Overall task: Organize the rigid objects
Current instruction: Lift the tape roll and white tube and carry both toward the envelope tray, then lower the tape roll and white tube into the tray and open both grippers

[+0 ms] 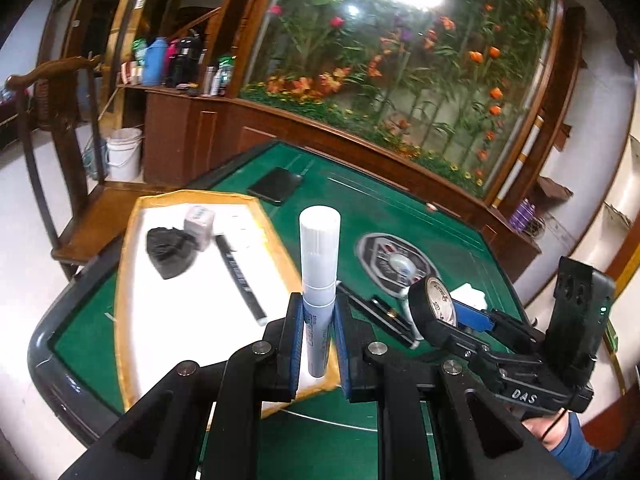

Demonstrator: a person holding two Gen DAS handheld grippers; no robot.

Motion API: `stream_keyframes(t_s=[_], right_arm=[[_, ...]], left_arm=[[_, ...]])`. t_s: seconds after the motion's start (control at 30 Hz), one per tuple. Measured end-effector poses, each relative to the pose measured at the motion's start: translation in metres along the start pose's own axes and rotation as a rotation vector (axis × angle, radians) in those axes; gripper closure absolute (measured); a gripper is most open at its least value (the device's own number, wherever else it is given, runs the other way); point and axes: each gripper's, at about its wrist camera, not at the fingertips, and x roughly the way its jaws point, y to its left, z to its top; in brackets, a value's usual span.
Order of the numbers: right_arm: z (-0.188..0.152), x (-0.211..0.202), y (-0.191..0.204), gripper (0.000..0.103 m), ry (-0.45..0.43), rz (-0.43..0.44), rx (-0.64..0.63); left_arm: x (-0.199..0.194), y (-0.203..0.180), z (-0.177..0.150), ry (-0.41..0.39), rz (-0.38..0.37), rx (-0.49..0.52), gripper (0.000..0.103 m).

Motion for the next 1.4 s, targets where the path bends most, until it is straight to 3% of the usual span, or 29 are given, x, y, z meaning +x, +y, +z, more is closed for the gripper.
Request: stream_keyframes(t_s=[0.27, 0.6, 0.97, 1.4], right_arm=[[0.016, 0.049, 0.056, 0.045, 0.042, 0.052, -0.075], [0.008, 0.107, 0.09, 0.045, 0.192, 0.079, -0.131], [-0.003, 0.145, 0.092, 0.045, 0.348, -0.041, -0.158], [-0.011, 0.169, 0.112, 0.045, 0.417, -0.096, -0.275]], left_arm=[[0.012, 0.042, -0.002, 0.026, 0.033, -0.071, 0.089], [0.041, 0.073, -0.004, 0.084, 0.066, -0.114, 0.088], [0.089, 0.092, 0.018, 0.16, 0.065, -0.139, 0.089], [0.12, 0.108, 0.013, 0.252, 0.094, -0.179, 0.088]])
